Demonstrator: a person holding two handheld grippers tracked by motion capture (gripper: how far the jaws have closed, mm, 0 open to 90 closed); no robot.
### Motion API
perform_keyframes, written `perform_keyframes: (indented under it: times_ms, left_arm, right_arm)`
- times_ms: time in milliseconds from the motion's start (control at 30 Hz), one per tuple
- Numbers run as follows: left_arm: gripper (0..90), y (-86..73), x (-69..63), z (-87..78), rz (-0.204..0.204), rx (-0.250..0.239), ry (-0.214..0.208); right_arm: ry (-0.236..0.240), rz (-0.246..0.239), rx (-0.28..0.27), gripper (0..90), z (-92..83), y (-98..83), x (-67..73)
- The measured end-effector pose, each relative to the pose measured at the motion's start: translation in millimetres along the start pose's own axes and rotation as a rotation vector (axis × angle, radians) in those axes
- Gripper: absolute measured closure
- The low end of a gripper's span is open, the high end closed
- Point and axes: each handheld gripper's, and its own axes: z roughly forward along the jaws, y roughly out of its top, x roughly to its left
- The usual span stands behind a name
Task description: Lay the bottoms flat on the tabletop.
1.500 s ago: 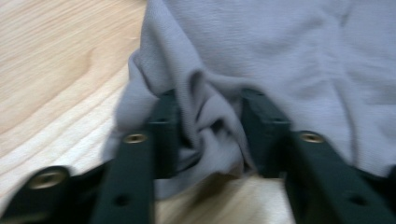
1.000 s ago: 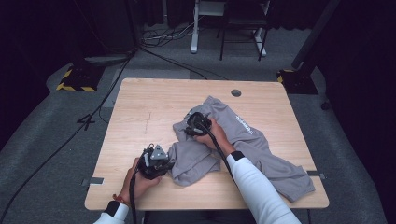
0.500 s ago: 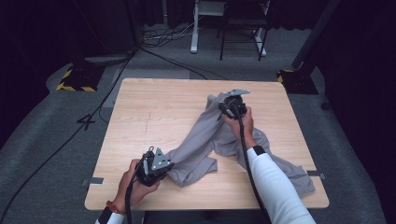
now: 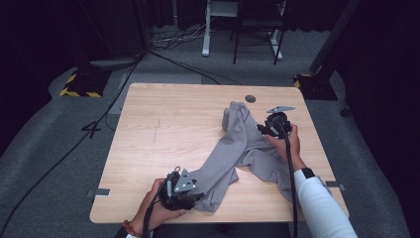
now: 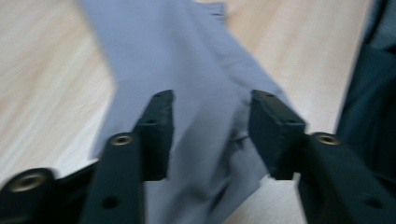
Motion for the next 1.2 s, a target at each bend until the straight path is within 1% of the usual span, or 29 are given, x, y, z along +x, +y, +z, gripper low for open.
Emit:
perform_keyframes:
  times_ms: [33, 67, 100, 133, 167, 200, 233, 267, 300, 333, 367, 400, 433, 467, 533, 567, 600, 633, 700, 733, 800, 833, 900, 933, 1000, 1067, 1133, 1167, 1200]
  left_arm:
    - [40.0, 0.0, 0.0, 0.0, 0.000, 0.000, 0.000]
    - [40.0, -3.8, 5.8, -5.1, -0.026, -0.013, 0.007]
    - [37.2, -7.8, 11.2, -8.8, -0.056, -0.027, 0.016]
    - [37.2, -10.7, 15.2, -10.9, -0.078, -0.030, 0.027]
    - [35.1, -12.5, 18.6, -11.3, -0.079, -0.024, 0.025]
    - [35.5, -13.4, 20.6, -9.6, -0.088, -0.025, 0.020]
    - [35.5, -13.8, 22.7, -6.1, -0.104, -0.032, 0.006]
    - [35.5, -13.6, 25.4, -0.8, -0.120, -0.036, -0.015]
    - [35.2, -12.4, 26.4, 7.2, -0.126, -0.023, -0.042]
    - [35.1, -11.3, 25.3, 12.5, -0.112, -0.007, -0.039]
    - [35.2, -9.3, 23.6, 19.4, -0.090, 0.019, -0.029]
    - [35.2, -7.5, 23.0, 25.7, -0.078, 0.031, -0.034]
    - [35.6, -5.4, 23.3, 32.0, -0.084, 0.033, -0.051]
    - [36.7, -1.8, 23.5, 40.3, -0.081, 0.040, -0.061]
    - [37.5, 0.2, 23.8, 44.7, -0.075, 0.046, -0.067]
    - [47.1, 2.5, 24.2, 50.4, -0.067, 0.054, -0.073]
    - [47.1, 4.0, 24.1, 53.5, -0.060, 0.064, -0.074]
    - [60.6, 6.1, 24.1, 57.9, -0.041, 0.078, -0.082]
    - [65.5, 8.3, 22.8, 63.1, -0.005, 0.093, -0.078]
    - [71.0, 10.2, 23.1, 63.9, 0.013, 0.094, -0.071]
    - [83.7, 13.3, 26.2, 63.2, 0.005, 0.061, -0.083]
    - [86.2, 14.0, 27.8, 62.6, 0.004, 0.048, -0.089]
    - [88.7, 15.9, 31.0, 59.3, 0.006, 0.031, -0.073]
    - [88.8, 16.6, 33.2, 57.0, 0.006, 0.019, -0.074]
    - [88.9, 18.0, 38.5, 49.4, -0.007, -0.020, -0.047]
    - [89.1, 20.1, 45.7, 41.1, -0.035, -0.065, -0.028]
    - [89.2, 22.9, 58.0, 30.0, -0.078, -0.128, 0.009]
    - [89.2, 23.3, 62.3, 27.2, -0.094, -0.141, 0.017]
    - [89.2, 23.3, 67.5, 24.7, -0.116, -0.152, 0.016]
  right_arm:
    - [0.026, -0.030, -0.006, 54.4, -4.8, -5.7, 3.8]
    - [0.026, -0.030, -0.006, 54.4, -4.8, -5.7, 3.8]
    - [0.103, -0.096, -0.015, 53.8, -15.7, -17.9, 14.5]
    - [0.103, -0.096, -0.015, 53.8, -15.7, -17.9, 14.5]
    - [0.153, -0.126, -0.021, 53.8, -21.5, -24.7, 21.2]
    - [0.273, -0.217, -0.034, 54.8, -32.6, -39.6, 37.7]
    - [0.323, -0.268, -0.034, 54.8, -37.5, -45.7, 47.4]
    - [0.323, -0.268, -0.034, 54.8, -37.5, -45.7, 47.4]
    - [0.351, -0.305, -0.032, 54.8, -42.0, -50.7, 57.2]
    - [0.419, -0.316, -0.032, 55.1, -46.5, -57.2, 68.2]
    - [0.481, -0.377, -0.024, 54.1, -51.1, -65.2, 86.0]
    - [0.481, -0.377, -0.024, 54.1, -51.1, -65.2, 86.0]
    - [0.478, -0.424, -0.015, 53.2, -52.9, -69.2, 96.2]
    - [0.496, -0.445, 0.006, 51.6, -51.5, -74.3, 110.4]
    - [0.489, -0.462, 0.010, 50.6, -50.0, -75.1, 116.1]
    - [0.488, -0.471, 0.010, 50.2, -47.5, -74.7, 120.0]
    - [0.487, -0.466, 0.016, 49.1, -43.8, -73.5, 122.7]
    - [0.476, -0.465, 0.033, 50.7, -36.8, -73.4, 124.7]
    - [0.468, -0.473, 0.039, 51.5, -34.3, -73.9, 125.3]
    - [0.461, -0.480, 0.043, 53.5, -31.2, -74.9, 125.5]
    - [0.489, -0.474, 0.046, 59.7, -27.2, -76.1, 124.9]
    - [0.483, -0.474, 0.038, 63.1, -26.6, -75.6, 125.3]
    - [0.497, -0.489, 0.040, 72.6, -26.7, -74.9, 126.1]
    - [0.495, -0.504, 0.038, 73.4, -27.6, -75.4, 126.9]
    - [0.502, -0.512, 0.044, 74.2, -28.9, -75.9, 127.6]
    - [0.527, -0.540, 0.052, 75.8, -35.7, -77.6, 128.6]
    - [0.546, -0.545, 0.050, 76.0, -39.7, -78.4, 128.8]
    - [0.580, -0.563, 0.052, 76.0, -48.7, -79.8, 129.5]
    - [0.580, -0.563, 0.052, 76.0, -48.7, -79.8, 129.5]
